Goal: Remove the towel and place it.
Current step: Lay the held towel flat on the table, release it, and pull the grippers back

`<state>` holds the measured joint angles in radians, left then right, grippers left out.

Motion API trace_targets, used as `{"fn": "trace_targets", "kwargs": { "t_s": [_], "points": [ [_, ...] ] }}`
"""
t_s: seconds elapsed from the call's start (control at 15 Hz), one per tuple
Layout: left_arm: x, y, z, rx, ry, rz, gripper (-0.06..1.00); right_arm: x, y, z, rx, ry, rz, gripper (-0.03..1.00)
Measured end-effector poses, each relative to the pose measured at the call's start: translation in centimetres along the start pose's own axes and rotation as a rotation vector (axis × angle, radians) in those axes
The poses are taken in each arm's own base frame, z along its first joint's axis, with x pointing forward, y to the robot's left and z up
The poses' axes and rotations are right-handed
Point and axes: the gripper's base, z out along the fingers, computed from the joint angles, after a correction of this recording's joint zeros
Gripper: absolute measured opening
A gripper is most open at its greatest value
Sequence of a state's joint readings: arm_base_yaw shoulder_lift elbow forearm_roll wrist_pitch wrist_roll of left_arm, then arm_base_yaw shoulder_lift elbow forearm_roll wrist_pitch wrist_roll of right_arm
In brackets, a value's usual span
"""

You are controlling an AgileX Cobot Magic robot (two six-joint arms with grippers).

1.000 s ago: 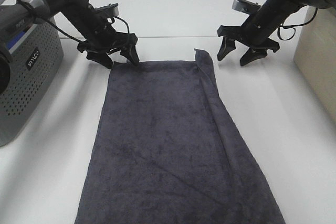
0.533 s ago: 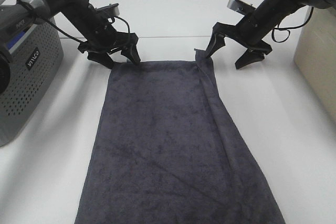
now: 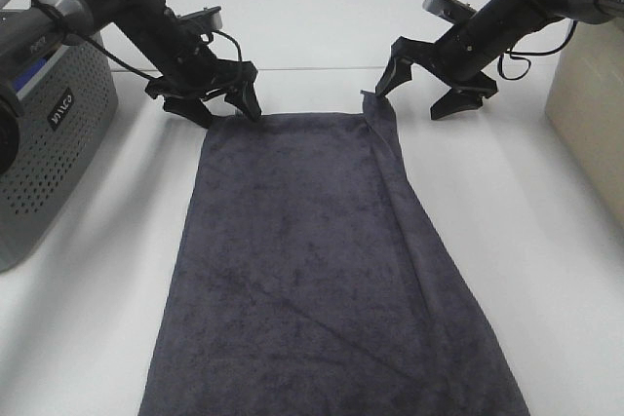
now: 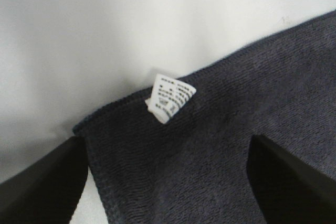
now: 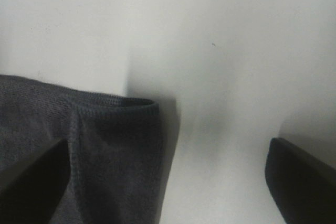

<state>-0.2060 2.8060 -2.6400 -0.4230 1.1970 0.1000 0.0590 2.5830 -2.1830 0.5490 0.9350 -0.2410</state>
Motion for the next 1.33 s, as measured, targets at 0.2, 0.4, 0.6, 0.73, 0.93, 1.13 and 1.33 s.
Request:
{"fn": "trace_targets", "kwargs": {
  "t_s": [0.2,0.4,0.6,0.73,0.93,1.13,1.33],
  "points": [
    [0.0,0.0,0.1,0.002,0.002,0.003,0.79,0.1,-0.1,0.5,-0.014,0.0,0.013,0.96],
    [0.0,0.0,0.1,0.002,0.002,0.003,0.79,0.1,0.6,0.9,-0.037,-0.004,0.016,0.96],
    [0.0,0.0,0.1,0.003,0.002,0.002,0.79,0.2,2.1,2.1,-0.045,-0.016,-0.004,0.96],
    [0.0,0.0,0.1,0.005,0.001,0.001,0.79,0.2,3.0,2.6,-0.042,-0.027,-0.022,0.96],
    [0.0,-0.1,0.1,0.016,0.0,-0.002,0.79,0.2,2.9,2.7,0.014,-0.033,-0.02,0.96],
    [0.0,-0.3,0.1,0.037,-0.001,-0.012,0.79,0.1,2.8,2.7,0.029,-0.04,-0.018,0.96],
    [0.1,-0.7,0.7,0.109,-0.001,-0.047,0.79,0.0,2.8,2.6,0.027,-0.043,-0.018,0.96]
  ]
}}
